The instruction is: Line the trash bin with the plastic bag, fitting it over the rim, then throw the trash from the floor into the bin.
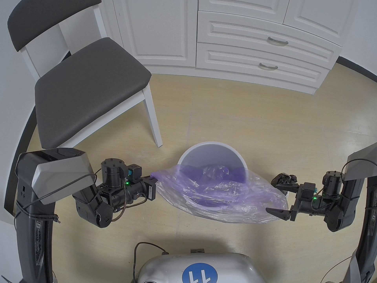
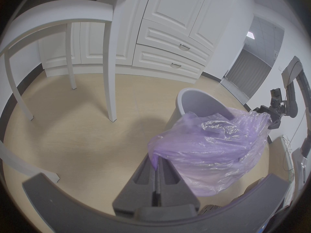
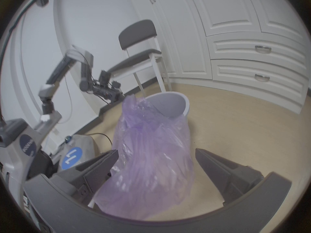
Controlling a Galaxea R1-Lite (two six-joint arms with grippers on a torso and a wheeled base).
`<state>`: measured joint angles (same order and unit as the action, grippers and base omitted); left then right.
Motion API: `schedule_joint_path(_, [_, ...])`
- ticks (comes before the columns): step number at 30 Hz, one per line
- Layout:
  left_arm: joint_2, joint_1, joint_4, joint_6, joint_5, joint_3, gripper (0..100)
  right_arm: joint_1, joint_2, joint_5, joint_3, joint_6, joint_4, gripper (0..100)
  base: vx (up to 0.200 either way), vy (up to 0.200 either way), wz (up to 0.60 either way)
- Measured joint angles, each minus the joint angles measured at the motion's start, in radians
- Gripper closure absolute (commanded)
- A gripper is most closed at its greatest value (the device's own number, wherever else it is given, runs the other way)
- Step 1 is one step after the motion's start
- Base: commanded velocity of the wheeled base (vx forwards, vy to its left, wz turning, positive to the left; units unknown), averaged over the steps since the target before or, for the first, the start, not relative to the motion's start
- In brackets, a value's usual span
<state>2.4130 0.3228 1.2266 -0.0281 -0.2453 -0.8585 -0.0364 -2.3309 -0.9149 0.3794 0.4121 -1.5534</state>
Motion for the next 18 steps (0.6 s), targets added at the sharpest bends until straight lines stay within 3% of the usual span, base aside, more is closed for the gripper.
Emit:
schedule_joint_path(3, [0.008,-0.006,-0.004,-0.002,0.000,-0.006,100,-0.068,-0.009,-0.094,0.007,-0.030,0.000,0,0.000,0.000,0.00])
schedule_joint_path(18, [0.034,-0.028,-0.009,-0.004,0.001,-0.034,100,-0.170,-0.018,-0.179,0.027,-0.044,0.000,0,0.000,0.000,0.00])
